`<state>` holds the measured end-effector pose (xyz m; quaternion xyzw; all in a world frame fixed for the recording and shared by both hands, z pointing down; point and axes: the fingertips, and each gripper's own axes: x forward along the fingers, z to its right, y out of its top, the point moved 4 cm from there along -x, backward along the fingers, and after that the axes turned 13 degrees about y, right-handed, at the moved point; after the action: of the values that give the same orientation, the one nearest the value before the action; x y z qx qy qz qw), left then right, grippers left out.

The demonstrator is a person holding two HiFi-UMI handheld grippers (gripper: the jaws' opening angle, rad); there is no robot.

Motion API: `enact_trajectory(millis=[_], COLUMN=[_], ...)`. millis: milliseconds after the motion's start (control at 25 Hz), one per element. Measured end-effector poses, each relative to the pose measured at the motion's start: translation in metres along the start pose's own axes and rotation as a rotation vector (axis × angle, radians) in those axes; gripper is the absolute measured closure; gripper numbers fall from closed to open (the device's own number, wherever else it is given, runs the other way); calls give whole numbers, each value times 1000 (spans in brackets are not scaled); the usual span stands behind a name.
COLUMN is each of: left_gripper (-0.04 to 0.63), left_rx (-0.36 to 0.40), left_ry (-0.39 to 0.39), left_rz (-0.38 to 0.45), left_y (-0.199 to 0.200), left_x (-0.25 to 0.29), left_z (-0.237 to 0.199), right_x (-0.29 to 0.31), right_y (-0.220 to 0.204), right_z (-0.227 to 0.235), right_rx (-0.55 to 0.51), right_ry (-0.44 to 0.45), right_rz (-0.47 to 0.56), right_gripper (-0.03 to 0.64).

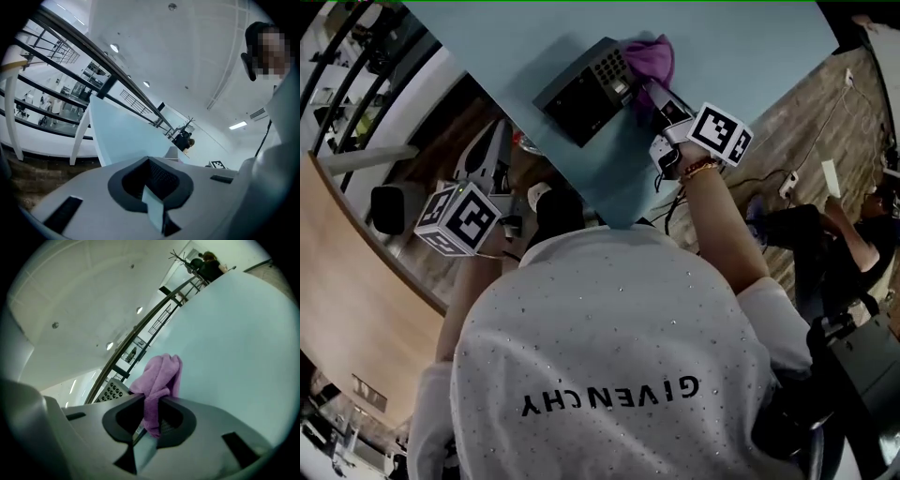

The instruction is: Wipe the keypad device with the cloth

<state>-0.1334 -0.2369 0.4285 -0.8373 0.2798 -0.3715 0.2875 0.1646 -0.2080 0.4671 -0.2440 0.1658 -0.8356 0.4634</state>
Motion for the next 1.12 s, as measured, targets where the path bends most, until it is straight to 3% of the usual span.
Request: enact_trajectory(millis=[240, 400, 600, 800, 920, 1120], left_gripper=[595, 595, 595, 595, 595, 595], left_rx=[44, 69, 71, 67, 60, 68], left_ry=[-84, -128, -171, -194, -194, -183], left_rz=[-81, -97, -106, -113, -116, -115], left_y=[9, 18, 20, 19, 15, 6], left_x=[6, 12, 26, 30, 29, 33], left_z=[-28, -37, -40, -38, -40, -51], right_x=[-6, -1, 15, 39, 56, 77], right_y=[-6, 11, 52, 74, 64, 19], right_z=[-7, -31, -78, -131, -139, -111], right_rx=[-89, -255, -460, -565, -608, -671], right_ry=[-171, -249, -225, -103, -71, -100], right_rz=[45, 6, 48, 99, 41, -137], right_gripper=[549, 549, 549, 549, 549, 549])
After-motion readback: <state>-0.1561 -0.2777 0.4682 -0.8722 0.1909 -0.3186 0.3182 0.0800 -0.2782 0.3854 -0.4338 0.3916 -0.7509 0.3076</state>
